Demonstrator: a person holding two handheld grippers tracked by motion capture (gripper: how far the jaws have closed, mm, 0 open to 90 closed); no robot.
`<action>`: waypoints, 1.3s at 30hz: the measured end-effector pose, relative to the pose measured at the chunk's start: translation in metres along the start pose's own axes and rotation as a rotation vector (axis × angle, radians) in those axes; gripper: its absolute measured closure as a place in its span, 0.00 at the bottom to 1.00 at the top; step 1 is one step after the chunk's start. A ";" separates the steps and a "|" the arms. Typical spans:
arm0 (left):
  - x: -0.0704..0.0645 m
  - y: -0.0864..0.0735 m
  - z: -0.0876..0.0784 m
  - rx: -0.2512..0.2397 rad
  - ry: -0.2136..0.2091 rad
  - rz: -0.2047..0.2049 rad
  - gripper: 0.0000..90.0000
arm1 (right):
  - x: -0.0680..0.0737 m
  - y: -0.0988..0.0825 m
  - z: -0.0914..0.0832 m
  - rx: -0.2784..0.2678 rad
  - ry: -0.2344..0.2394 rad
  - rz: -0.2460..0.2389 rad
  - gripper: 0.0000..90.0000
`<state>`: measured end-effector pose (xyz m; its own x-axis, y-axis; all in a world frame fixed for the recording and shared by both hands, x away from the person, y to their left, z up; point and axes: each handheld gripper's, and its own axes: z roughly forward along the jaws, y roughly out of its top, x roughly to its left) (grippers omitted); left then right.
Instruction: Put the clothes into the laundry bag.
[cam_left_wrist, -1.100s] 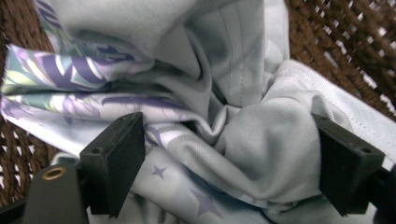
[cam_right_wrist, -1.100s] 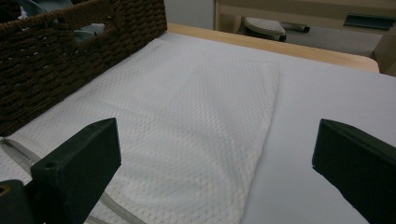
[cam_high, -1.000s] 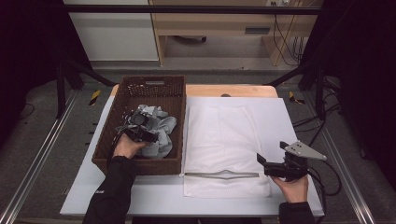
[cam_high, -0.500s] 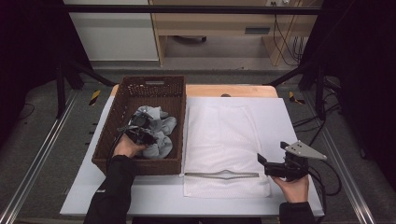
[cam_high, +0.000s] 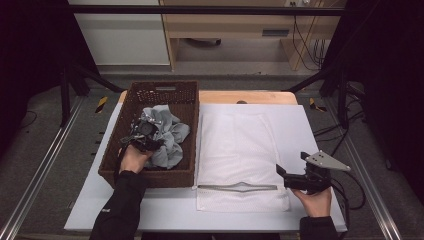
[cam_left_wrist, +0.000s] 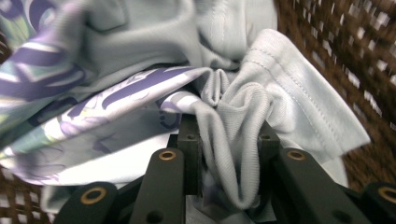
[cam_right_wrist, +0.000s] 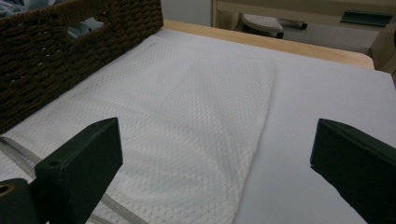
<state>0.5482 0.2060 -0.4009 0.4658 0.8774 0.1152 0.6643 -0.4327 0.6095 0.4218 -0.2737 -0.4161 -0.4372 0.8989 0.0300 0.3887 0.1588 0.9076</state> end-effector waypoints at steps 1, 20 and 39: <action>0.000 -0.001 -0.004 -0.036 0.014 0.003 0.79 | 0.000 0.000 0.000 0.000 -0.002 -0.001 0.03; 0.019 -0.012 -0.059 -0.537 0.010 -0.164 0.80 | -0.002 0.000 -0.001 -0.001 0.002 -0.001 0.04; 0.011 0.005 -0.149 -0.893 0.007 -0.174 0.80 | 0.000 0.000 0.000 -0.002 0.007 0.001 0.04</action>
<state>0.4692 0.2445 -0.2800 0.3954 0.9179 -0.0325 0.0239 0.0251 0.9994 0.4219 -0.2740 -0.4160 -0.4428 0.8960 0.0335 0.3873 0.1574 0.9084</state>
